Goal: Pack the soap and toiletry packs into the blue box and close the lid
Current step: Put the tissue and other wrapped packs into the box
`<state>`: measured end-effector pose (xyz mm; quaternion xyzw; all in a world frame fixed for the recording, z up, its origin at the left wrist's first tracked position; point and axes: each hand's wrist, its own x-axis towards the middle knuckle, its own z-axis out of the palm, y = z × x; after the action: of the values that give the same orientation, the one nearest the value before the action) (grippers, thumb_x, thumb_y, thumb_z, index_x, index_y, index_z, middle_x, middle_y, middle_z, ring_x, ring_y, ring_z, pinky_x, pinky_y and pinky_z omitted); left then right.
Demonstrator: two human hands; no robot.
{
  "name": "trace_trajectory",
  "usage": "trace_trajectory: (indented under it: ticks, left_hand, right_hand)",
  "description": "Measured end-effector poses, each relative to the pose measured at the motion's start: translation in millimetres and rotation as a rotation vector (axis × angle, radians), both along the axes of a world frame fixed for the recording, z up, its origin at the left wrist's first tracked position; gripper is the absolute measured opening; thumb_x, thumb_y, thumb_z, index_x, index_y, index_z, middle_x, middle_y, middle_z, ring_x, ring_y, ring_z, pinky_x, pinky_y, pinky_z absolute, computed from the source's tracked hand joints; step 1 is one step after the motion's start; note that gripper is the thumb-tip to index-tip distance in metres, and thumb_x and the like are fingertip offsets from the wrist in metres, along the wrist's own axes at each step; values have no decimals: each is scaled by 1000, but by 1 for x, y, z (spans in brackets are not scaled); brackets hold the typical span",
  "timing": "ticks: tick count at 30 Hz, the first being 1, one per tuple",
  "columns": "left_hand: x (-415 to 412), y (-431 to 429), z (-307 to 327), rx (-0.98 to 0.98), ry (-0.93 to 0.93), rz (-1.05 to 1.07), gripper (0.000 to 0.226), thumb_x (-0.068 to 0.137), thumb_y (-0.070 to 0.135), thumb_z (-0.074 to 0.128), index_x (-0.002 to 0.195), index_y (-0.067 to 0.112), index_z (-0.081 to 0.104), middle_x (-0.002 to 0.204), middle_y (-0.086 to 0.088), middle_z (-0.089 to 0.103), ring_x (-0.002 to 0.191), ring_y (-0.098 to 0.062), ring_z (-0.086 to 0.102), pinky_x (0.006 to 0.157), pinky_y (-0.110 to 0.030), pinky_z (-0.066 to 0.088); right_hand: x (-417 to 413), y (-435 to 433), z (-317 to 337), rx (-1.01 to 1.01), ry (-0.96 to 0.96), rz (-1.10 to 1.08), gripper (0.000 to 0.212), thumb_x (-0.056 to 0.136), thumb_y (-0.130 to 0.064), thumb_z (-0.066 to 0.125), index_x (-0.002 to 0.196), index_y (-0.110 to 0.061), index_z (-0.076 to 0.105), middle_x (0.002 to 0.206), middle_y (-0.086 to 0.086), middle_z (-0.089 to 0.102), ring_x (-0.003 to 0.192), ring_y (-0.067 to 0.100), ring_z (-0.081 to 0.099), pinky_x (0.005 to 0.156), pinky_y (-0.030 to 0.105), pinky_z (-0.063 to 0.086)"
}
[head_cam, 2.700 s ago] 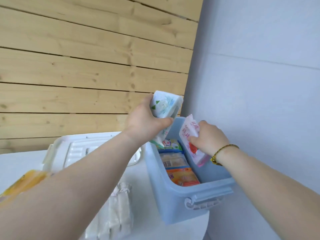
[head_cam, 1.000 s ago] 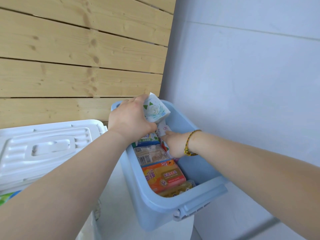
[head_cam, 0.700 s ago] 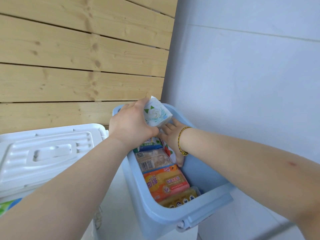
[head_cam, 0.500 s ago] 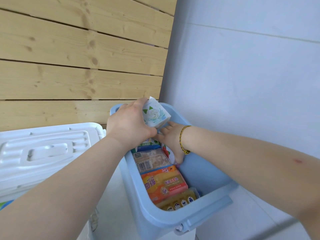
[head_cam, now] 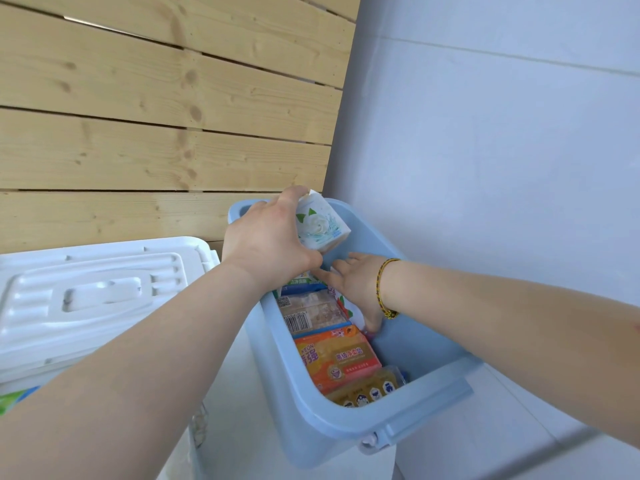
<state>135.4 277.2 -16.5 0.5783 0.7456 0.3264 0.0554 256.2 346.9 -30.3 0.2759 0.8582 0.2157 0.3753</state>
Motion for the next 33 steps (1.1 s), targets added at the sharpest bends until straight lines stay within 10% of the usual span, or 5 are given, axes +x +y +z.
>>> trace_trajectory:
  ticks: [16,30,33]
  left_hand:
    - [-1,-2,0,-3,-43,-1,90,68,33,70,142,29,18,128,1,55,118,-22,48,74,-29,34]
    - [-2,2,-2,-1,-11,1,97,68,31,69,144,29,10,128,1,56,117,-22,49,75,-29,33]
    - [-3,1,-3,4,-18,-1,97,67,31,69,144,29,10,128,2,56,116,-22,50,75,-28,34]
  right_hand:
    - [-4,-3,37,-93,-163,-88,115,74,-29,72,147,-25,-16,148,11,26,130,27,40,102,36,43]
    - [12,-17,4,-212,-22,-175,127,71,-39,76,145,-14,-25,153,6,28,136,22,35,118,35,18]
    - [3,-14,11,-256,27,-272,106,81,-26,67,148,-11,-13,135,12,49,103,24,54,76,28,47]
